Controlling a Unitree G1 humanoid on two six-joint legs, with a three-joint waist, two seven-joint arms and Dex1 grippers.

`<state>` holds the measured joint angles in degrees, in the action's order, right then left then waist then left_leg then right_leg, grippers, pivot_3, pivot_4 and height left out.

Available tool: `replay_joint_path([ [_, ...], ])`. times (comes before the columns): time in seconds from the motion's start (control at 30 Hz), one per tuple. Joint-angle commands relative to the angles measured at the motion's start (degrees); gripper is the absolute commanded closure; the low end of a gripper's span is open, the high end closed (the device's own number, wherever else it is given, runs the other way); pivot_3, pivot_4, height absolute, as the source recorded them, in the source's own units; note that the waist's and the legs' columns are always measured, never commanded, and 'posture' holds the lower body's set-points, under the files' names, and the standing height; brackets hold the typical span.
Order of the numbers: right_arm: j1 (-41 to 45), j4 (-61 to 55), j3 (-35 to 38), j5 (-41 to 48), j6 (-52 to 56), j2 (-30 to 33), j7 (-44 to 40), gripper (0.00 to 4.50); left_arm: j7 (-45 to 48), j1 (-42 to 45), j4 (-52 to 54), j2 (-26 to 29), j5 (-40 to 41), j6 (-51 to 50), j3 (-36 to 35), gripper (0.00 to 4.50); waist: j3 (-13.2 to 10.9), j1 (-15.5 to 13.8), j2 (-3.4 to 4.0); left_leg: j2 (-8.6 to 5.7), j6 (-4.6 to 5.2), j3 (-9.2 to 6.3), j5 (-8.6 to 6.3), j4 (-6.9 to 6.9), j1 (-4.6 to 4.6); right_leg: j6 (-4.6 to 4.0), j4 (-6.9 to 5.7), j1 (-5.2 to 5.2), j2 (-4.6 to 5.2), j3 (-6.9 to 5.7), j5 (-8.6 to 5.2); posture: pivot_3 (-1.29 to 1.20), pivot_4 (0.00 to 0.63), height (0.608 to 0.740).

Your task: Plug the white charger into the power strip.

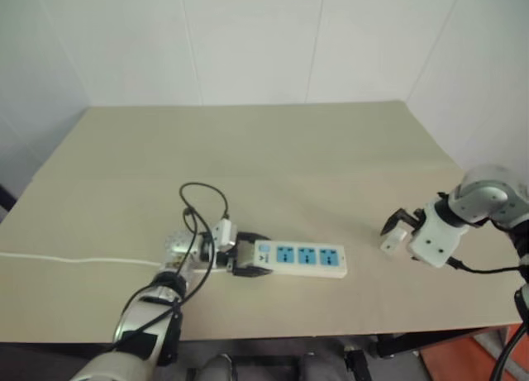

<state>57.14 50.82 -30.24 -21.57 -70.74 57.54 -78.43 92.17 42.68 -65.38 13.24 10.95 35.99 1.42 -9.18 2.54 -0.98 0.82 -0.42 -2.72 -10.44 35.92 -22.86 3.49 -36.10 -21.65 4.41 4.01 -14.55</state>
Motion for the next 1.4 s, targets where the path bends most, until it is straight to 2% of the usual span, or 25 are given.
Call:
replay_joint_path([
  [0.03, 2.3, 2.06, -0.7, -2.72, -2.08, -0.78, 3.08, 0.0, 0.33, -0.97, 1.44, 0.4, 0.35, 0.45, 0.26, 1.19, 0.0, 0.0, 0.0, 0.0, 0.0, -0.01, 0.0, 0.0, 0.0, 0.0, 0.0, 0.01, 0.0, 0.0, 0.0, 0.0, 0.15, 0.74],
  [0.53, 7.75, 9.81, -6.17, -16.22, -5.69, -4.39, 15.66, 0.0, -0.03, -3.98, 4.65, 0.78, 0.49, 0.14, -0.49, 1.19, 0.02, 0.15, 0.04, 0.0, 0.0, -0.01, 0.0, -0.03, 0.05, -0.02, -0.04, 0.0, -0.01, 0.01, 0.0, 0.0, 0.15, 0.74],
  [0.63, 8.48, 10.58, -7.25, -18.97, -6.43, -4.67, 18.31, 0.52, -0.08, -4.48, 5.16, 0.86, 0.52, 0.13, -0.45, 1.19, 0.03, 0.19, 0.05, 0.0, 0.0, -0.01, 0.0, -0.03, 0.05, -0.03, -0.04, 0.0, -0.01, 0.02, 0.0, 0.0, 0.15, 0.74],
  [0.9, 10.49, 11.65, -9.7, -25.44, -7.04, -4.94, 26.27, 3.2, -0.38, -5.51, 5.92, 1.1, 0.29, 0.22, -0.2, 1.19, 0.06, 0.31, 0.11, 0.0, 0.0, -0.01, 0.0, -0.04, 0.13, -0.04, -0.06, 0.05, -0.01, 0.03, 0.0, 0.0, 0.15, 0.74],
  [0.93, 10.72, 11.78, -10.05, -26.11, -7.1, -4.92, 27.08, 3.36, -0.43, -5.55, 5.91, 1.09, 0.24, 0.25, -0.16, 1.19, 0.07, 0.32, 0.11, 0.0, 0.0, -0.01, 0.0, -0.04, 0.16, -0.04, -0.05, 0.08, -0.02, 0.03, 0.0, 0.0, 0.15, 0.74],
  [1.07, 11.81, 11.92, -10.42, -26.8, -7.69, -4.71, 28.62, 3.36, -0.51, -5.36, 5.55, 1.19, -0.09, 0.54, 0.06, 1.19, 0.08, 0.33, 0.14, 0.0, 0.0, -0.01, 0.0, -0.06, 0.22, -0.05, -0.05, 0.15, -0.02, 0.03, -0.01, 0.0, 0.15, 0.74],
  [1.13, 12.29, 11.78, -9.89, -25.3, -7.53, -4.49, 28.18, 3.36, -0.39, -5.11, 5.43, 1.17, -0.07, 0.42, 0.08, 1.19, 0.08, 0.38, 0.14, 0.0, 0.0, -0.01, 0.0, -0.06, 0.25, -0.06, -0.04, 0.18, -0.01, 0.03, -0.01, 0.0, 0.15, 0.74],
  [1.27, 11.04, 12.44, -5.47, -10.29, -4.42, -4.81, 20.65, 3.36, -0.18, -4.59, 5.41, 1.09, 0.06, 0.05, 0.05, 1.19, 0.08, 0.48, 0.13, 0.0, 0.0, -0.01, 0.0, -0.08, 0.35, -0.06, -0.01, 0.31, -0.01, 0.03, -0.01, 0.0, 0.15, 0.74],
  [1.4, 0.65, -2.52, 4.89, 19.74, 18.39, -3.35, 4.9, 3.36, -0.61, -4.21, 5.13, 1.49, -0.35, 0.05, 0.14, 1.19, 0.06, 0.43, 0.11, 0.02, 0.01, -0.08, -0.01, -0.07, 0.47, -0.06, 0.04, 0.55, -0.01, -0.02, -0.01, 0.0, 0.15, 0.74],
])
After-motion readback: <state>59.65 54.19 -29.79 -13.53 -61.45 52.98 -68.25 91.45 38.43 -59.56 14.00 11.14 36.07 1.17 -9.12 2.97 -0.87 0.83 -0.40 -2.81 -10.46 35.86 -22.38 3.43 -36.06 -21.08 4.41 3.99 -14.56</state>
